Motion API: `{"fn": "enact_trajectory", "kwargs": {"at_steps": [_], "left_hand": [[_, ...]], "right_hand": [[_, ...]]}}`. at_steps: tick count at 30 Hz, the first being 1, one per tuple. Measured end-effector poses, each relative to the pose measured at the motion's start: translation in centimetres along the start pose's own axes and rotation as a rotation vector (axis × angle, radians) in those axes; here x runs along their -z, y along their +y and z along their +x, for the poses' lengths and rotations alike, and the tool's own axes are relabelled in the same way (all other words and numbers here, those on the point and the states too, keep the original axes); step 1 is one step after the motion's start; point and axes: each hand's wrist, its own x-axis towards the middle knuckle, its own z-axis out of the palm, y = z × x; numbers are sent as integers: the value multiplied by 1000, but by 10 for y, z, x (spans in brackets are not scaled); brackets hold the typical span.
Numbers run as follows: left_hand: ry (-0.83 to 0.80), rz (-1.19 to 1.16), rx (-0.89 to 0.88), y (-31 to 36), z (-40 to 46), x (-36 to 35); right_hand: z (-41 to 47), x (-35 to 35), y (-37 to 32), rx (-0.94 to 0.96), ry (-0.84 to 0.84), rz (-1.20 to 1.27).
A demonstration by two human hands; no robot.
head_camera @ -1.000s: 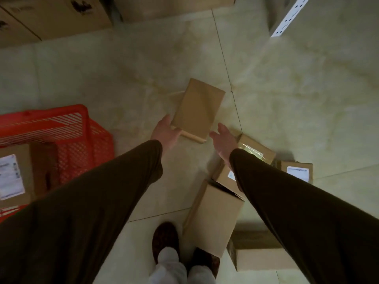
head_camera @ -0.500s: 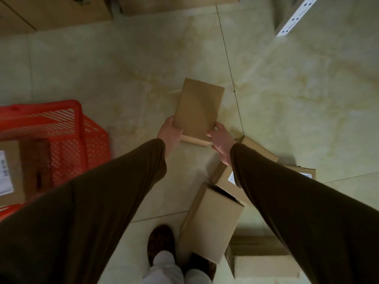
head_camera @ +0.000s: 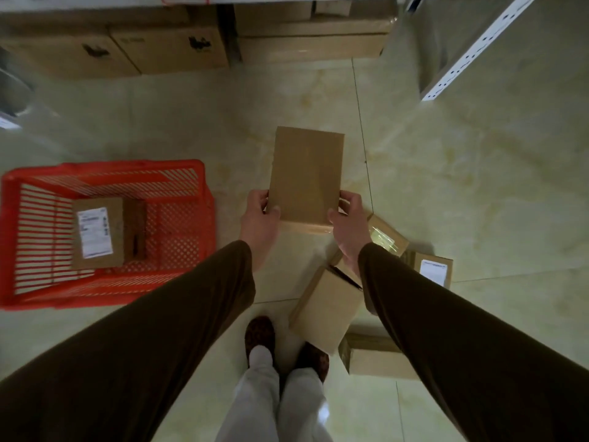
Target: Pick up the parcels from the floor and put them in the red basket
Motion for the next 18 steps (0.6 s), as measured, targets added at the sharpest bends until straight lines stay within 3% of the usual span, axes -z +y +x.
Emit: {"fn": "enact_trajectory", "kwargs": {"at_steps": [8,18], "left_hand": [[23,-191,46,10,-49,88],[-22,-300,109,-16,-82,238]], "right_hand": [[-64,-61,-26,68,-72,-31],[-124,-202,-16,45,-129,-68]]}}
